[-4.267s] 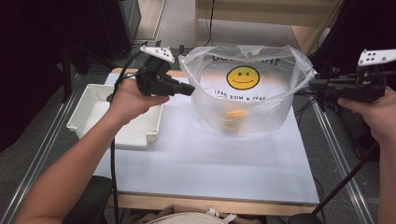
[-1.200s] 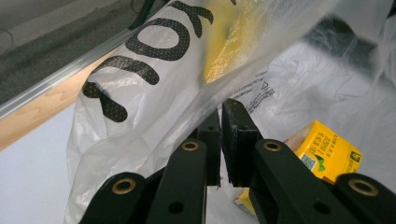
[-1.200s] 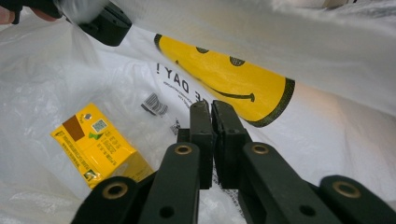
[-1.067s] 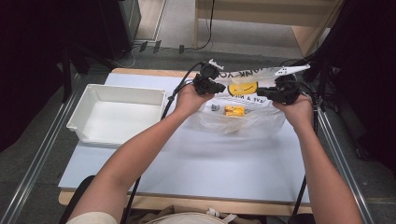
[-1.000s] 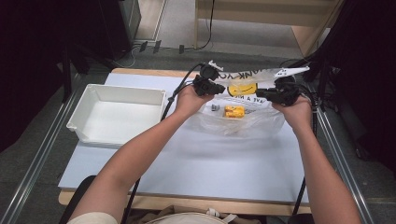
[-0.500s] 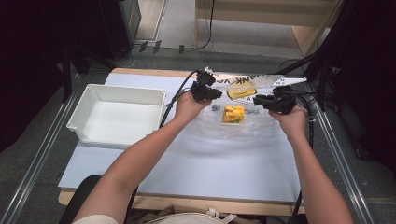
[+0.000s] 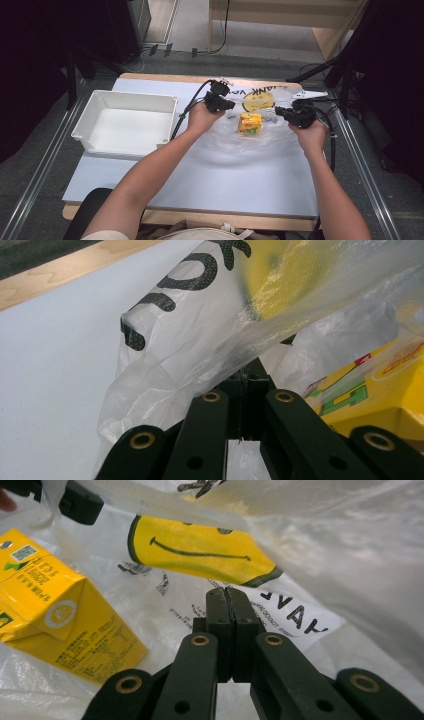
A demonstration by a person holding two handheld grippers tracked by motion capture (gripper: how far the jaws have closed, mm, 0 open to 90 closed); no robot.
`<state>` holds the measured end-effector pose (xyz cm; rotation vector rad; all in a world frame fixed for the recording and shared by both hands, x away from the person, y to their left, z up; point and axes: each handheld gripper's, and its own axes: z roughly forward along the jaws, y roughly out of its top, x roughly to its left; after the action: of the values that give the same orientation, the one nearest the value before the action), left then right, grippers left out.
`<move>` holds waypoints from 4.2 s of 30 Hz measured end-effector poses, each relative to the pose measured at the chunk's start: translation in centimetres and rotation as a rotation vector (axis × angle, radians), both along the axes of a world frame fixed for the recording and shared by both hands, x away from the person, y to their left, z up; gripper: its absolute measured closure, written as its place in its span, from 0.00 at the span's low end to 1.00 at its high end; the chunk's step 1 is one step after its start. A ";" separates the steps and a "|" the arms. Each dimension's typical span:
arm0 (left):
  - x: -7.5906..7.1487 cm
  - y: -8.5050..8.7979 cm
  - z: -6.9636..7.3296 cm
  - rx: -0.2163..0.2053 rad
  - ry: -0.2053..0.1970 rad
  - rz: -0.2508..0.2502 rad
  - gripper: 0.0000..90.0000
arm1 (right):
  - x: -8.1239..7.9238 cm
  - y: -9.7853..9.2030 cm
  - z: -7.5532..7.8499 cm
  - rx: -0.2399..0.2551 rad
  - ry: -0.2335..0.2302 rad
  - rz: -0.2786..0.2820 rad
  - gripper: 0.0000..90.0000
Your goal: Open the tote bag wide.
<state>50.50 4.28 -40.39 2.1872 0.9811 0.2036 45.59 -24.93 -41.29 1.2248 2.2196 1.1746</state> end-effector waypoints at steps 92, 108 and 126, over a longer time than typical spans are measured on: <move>3.1 5.4 -5.9 0.060 0.008 0.364 1.00 | -2.6 -7.2 -7.2 -0.061 0.121 -0.321 1.00; 2.3 5.3 -1.9 -0.021 -0.014 0.241 0.96 | -3.5 -5.7 -3.6 -0.031 0.105 -0.220 1.00; 1.0 5.1 2.4 -0.079 0.007 0.100 0.92 | -2.8 -0.4 0.1 -0.002 0.051 -0.055 1.00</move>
<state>51.46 9.41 -37.95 2.0703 1.0858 0.2003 42.76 -25.28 -41.14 1.3203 2.2081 1.1323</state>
